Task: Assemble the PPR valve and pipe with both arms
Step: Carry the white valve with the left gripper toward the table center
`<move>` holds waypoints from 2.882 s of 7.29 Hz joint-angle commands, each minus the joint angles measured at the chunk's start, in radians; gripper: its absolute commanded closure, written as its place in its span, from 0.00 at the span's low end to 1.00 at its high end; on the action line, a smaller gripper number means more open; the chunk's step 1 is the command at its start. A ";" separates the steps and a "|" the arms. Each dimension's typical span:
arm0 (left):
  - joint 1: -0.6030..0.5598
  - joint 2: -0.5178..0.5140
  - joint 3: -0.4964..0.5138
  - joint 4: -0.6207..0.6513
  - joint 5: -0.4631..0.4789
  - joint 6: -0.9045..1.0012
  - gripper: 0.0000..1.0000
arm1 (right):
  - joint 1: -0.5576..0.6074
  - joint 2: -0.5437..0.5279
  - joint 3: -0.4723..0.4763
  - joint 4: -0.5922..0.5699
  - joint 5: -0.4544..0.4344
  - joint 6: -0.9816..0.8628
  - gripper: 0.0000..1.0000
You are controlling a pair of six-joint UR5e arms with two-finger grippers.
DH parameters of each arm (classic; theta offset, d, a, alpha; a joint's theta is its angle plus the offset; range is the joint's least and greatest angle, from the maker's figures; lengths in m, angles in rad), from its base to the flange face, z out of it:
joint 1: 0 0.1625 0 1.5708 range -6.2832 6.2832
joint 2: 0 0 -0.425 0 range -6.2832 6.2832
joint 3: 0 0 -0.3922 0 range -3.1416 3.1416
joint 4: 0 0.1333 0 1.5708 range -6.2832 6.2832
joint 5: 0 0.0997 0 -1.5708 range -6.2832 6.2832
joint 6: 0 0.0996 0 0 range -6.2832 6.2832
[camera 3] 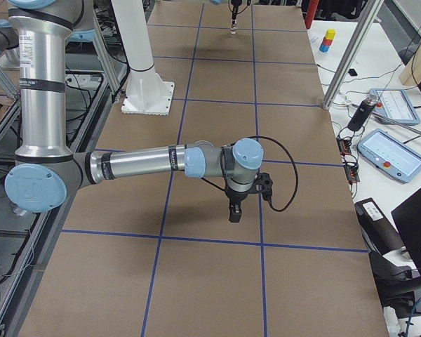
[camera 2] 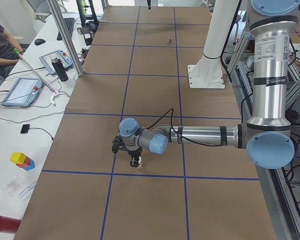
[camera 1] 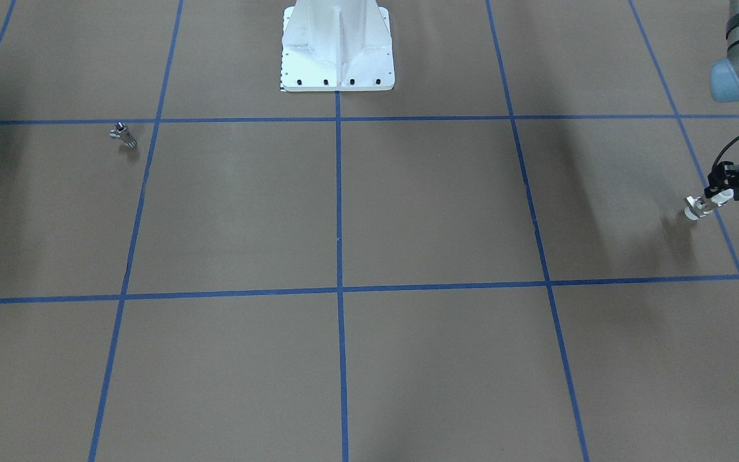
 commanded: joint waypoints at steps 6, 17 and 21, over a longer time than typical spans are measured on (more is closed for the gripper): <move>-0.002 0.007 -0.194 0.021 -0.093 -0.187 1.00 | 0.000 -0.002 0.006 0.000 0.003 0.022 0.00; 0.680 -1.043 0.140 0.336 0.342 -1.182 1.00 | -0.009 -0.005 0.006 0.000 0.037 0.019 0.00; 0.680 -1.071 0.200 0.350 0.373 -1.165 1.00 | -0.009 -0.008 0.005 0.000 0.058 0.019 0.00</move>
